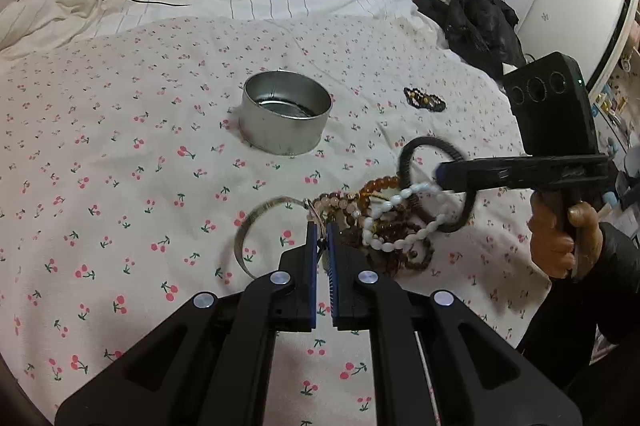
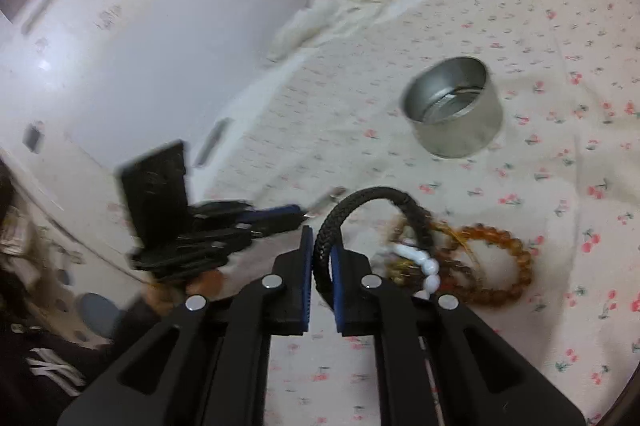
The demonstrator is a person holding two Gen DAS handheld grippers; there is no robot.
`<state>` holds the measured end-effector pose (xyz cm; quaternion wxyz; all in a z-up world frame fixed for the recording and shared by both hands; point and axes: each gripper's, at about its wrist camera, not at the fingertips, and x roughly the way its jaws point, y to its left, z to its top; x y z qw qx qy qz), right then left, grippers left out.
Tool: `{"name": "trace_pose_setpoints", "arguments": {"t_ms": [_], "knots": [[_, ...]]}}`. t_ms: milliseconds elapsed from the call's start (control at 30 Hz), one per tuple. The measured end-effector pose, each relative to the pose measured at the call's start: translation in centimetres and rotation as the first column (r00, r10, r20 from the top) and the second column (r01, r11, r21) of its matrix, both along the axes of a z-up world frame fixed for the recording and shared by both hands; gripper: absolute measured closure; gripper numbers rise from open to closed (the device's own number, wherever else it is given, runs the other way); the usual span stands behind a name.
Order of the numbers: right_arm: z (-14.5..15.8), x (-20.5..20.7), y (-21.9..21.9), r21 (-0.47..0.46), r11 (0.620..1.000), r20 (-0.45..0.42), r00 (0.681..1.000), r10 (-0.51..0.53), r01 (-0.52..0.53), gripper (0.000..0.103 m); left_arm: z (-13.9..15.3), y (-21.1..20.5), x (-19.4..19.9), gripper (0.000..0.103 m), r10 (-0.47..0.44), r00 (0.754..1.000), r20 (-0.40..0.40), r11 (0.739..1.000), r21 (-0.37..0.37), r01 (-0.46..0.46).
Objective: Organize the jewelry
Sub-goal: 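Lift the black bracelet with the right gripper while the left gripper lifts the bangle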
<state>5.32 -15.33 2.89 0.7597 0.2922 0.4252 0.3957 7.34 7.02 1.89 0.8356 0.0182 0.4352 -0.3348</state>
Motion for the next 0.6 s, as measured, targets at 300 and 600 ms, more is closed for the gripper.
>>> {"name": "trace_pose_setpoints", "arguments": {"t_ms": [300, 600], "knots": [[1.4, -0.2, -1.3, 0.081, 0.997, 0.039, 0.999, -0.007, 0.004, 0.094, 0.5, 0.2, 0.4, 0.099, 0.022, 1.000, 0.000, 0.999, -0.027, -0.022], [0.7, 0.4, -1.2, 0.060, 0.998, 0.022, 0.999, -0.023, 0.021, 0.094, -2.6, -3.6, -2.6, 0.098, -0.220, 0.972, -0.083, 0.949, 0.211, 0.233]]}}
